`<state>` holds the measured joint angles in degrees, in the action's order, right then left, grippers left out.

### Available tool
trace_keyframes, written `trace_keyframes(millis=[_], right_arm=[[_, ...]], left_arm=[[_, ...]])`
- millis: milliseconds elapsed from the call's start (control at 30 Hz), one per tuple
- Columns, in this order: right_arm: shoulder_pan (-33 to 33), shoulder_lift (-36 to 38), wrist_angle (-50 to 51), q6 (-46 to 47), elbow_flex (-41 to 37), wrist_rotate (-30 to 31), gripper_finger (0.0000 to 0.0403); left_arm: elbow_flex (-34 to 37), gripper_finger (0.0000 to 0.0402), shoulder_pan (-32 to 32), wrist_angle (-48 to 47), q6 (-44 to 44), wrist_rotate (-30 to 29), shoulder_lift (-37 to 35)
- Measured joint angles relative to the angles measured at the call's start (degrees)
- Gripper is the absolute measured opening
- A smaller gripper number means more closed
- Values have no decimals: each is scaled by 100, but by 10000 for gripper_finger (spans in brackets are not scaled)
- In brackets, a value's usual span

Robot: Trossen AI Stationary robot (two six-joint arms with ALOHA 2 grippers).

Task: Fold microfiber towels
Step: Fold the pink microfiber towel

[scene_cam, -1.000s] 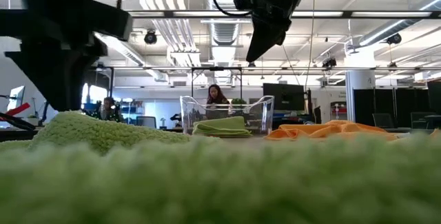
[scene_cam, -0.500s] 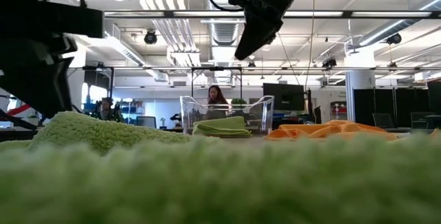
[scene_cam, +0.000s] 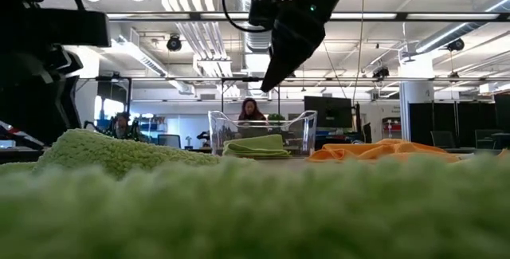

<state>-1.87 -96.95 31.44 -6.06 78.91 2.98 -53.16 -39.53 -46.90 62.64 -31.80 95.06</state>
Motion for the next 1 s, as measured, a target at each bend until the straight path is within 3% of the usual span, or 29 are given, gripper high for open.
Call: trace_keyframes(millis=[433,833,1000], right_arm=[[-2,-155,-87,-41,0,-22,171],[-4,-632,-1248,-1058,0,-1383,171],[16,-993,-1662,-1469,0,-1735,171]], left_arm=[[593,134,54,697,-43,-17,-23],[858,132,473,1244,-471,-103,28],[723,80,665,1252,-483,86,27]])
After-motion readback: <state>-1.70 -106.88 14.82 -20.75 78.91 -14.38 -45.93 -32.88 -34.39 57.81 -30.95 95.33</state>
